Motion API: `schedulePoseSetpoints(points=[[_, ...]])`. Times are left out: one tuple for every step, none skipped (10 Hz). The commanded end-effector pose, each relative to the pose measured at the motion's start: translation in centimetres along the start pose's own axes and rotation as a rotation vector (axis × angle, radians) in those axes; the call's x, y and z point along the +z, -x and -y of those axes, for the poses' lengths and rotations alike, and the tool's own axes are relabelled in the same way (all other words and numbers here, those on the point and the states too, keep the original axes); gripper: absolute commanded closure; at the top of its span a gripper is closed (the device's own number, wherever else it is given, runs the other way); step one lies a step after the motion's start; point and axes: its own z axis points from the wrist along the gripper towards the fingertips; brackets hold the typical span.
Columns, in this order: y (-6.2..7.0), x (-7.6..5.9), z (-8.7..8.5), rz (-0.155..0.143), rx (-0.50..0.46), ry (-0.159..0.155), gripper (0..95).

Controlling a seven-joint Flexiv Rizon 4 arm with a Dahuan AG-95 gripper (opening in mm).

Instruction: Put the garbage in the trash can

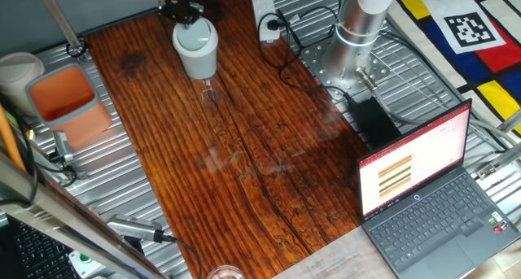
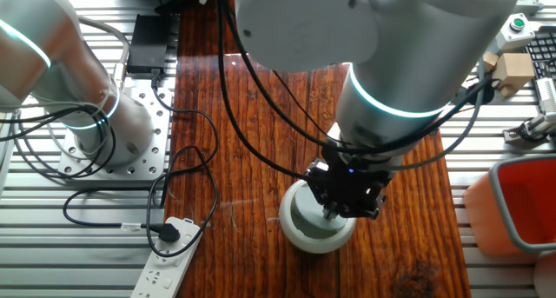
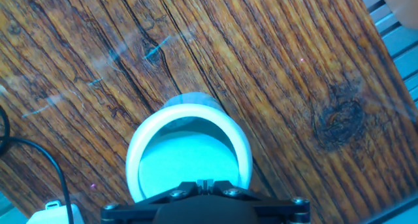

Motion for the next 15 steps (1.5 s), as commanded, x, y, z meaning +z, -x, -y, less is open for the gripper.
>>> schedulePoseSetpoints(points=[[-0.08,0.22,0.00,0.005,-0.004,-0.006,95.0],[-0.15,0.52,-0.01,0.010,-0.004,-0.010,95.0],[-0.17,0.73,0.01,0.013,-0.003,-0.012,95.0],[-0.18,0.83,0.02,0.014,-0.003,-0.014,95.0],[-0.19,0.91,0.01,0.016,-0.003,-0.015,95.0],[-0.20,1.01,0.02,0.023,-0.003,-0.019,95.0],[-0.20,1.03,0.02,0.027,0.001,-0.025,95.0],[-0.20,1.04,0.02,0.033,0.007,-0.032,95.0],[-0.20,1.04,0.02,0.035,0.007,-0.035,95.0],[-0.21,1.07,0.02,0.043,0.009,-0.044,95.0],[-0.22,1.08,0.02,0.045,0.012,-0.045,95.0],[-0.25,1.09,0.03,0.037,0.016,-0.040,95.0],[-0.38,1.02,0.05,0.036,0.013,-0.038,95.0],[-0.78,0.59,0.06,0.038,0.011,-0.032,95.0],[-0.89,0.43,0.05,0.036,0.010,-0.031,95.0]])
